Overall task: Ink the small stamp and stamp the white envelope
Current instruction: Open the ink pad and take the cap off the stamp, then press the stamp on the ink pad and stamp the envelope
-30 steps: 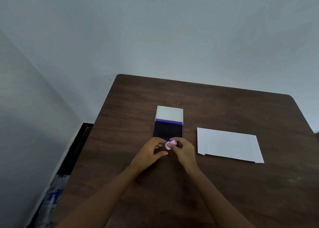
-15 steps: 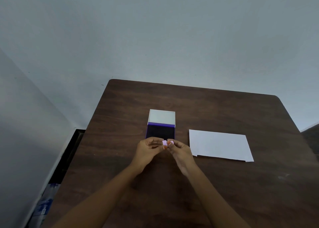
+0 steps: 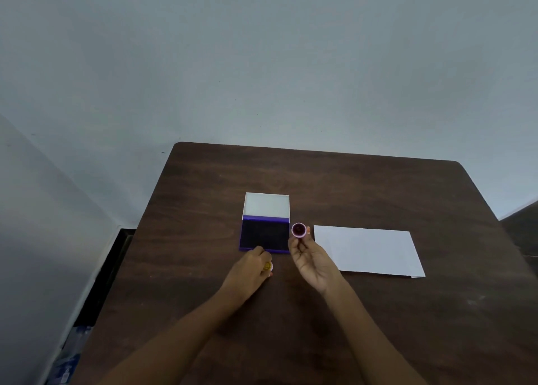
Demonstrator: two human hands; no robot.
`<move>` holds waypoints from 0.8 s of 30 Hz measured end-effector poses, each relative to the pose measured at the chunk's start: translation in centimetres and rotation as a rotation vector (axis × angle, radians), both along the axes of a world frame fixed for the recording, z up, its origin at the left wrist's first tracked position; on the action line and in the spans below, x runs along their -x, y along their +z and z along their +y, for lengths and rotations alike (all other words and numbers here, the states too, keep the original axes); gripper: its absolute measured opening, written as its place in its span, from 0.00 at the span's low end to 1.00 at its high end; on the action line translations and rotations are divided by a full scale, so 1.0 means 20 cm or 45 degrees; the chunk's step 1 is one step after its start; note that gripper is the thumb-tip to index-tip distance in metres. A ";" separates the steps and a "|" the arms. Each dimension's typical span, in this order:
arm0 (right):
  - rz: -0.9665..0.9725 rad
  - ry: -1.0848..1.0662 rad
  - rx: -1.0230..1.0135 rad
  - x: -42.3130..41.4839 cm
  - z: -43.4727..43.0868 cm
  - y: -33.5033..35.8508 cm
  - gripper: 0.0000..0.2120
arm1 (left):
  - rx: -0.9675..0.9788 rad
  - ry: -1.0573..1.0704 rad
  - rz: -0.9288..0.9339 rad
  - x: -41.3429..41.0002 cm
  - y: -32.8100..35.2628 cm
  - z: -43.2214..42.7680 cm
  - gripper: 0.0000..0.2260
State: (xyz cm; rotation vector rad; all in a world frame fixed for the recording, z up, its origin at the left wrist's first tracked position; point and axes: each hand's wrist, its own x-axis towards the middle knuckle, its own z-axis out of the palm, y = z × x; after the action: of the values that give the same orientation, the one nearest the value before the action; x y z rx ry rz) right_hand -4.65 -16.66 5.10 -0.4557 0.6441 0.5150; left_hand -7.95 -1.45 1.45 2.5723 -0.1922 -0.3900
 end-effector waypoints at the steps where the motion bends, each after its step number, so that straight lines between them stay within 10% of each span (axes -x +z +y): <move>1: -0.004 0.003 -0.002 -0.01 0.00 0.00 0.05 | -0.023 -0.018 0.008 -0.01 -0.01 0.00 0.15; 18: -0.230 0.158 0.259 -0.16 0.07 -0.03 0.08 | 0.152 0.216 -0.328 -0.09 -0.03 0.24 0.19; 24: -0.524 0.492 1.404 -0.19 0.19 -0.07 0.10 | 0.211 0.175 -0.291 -0.14 -0.08 0.30 0.37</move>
State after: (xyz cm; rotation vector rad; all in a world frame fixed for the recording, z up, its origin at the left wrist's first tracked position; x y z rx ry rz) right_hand -0.82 -12.85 3.66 -1.7038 0.3881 0.3685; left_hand -5.12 4.51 -0.22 2.4440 -0.1219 -0.0267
